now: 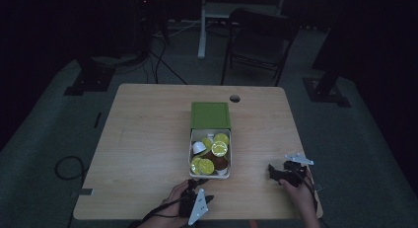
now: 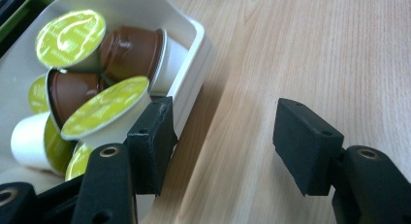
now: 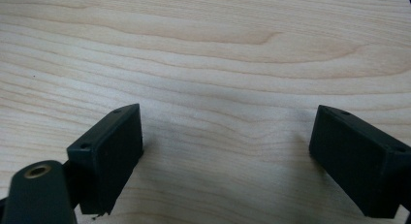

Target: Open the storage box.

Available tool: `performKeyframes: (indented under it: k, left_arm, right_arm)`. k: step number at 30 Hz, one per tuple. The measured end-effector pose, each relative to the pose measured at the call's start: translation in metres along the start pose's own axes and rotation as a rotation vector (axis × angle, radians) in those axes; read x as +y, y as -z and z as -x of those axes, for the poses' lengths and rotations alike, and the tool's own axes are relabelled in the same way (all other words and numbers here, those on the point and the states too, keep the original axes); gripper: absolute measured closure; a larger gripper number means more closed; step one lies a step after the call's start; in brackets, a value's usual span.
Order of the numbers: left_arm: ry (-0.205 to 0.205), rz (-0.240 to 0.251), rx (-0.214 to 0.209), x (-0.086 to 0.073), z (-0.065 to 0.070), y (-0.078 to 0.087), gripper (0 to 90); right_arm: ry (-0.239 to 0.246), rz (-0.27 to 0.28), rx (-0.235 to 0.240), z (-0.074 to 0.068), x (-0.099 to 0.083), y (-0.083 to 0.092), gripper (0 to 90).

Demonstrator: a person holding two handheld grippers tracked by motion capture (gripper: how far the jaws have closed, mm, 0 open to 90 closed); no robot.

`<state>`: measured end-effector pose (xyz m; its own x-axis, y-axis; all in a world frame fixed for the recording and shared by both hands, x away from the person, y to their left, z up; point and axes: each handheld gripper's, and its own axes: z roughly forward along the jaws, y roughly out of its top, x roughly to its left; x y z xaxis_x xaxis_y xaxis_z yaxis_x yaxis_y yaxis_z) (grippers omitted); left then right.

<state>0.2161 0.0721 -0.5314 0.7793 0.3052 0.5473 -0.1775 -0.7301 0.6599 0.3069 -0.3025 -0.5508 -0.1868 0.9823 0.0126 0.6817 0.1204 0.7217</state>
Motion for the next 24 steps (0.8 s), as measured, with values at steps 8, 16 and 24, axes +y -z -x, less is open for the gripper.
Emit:
performKeyframes:
  k: [8, 16, 24]
  left_arm:
    - [0.061, -0.027, 0.002, -0.017, -0.004, 0.010, 40.9]
    - [0.122, -0.045, 0.029, -0.032, -0.014, 0.021, 41.0]
    - [0.191, -0.046, 0.037, -0.043, -0.022, 0.027, 41.1]
  right_arm:
    - [0.000, 0.000, 0.000, 0.000, 0.000, 0.000, 11.6]
    - [0.000, 0.000, 0.000, 0.000, 0.000, 0.000, 11.6]
    - [0.000, 0.000, 0.000, 0.000, 0.000, 0.000, 11.6]
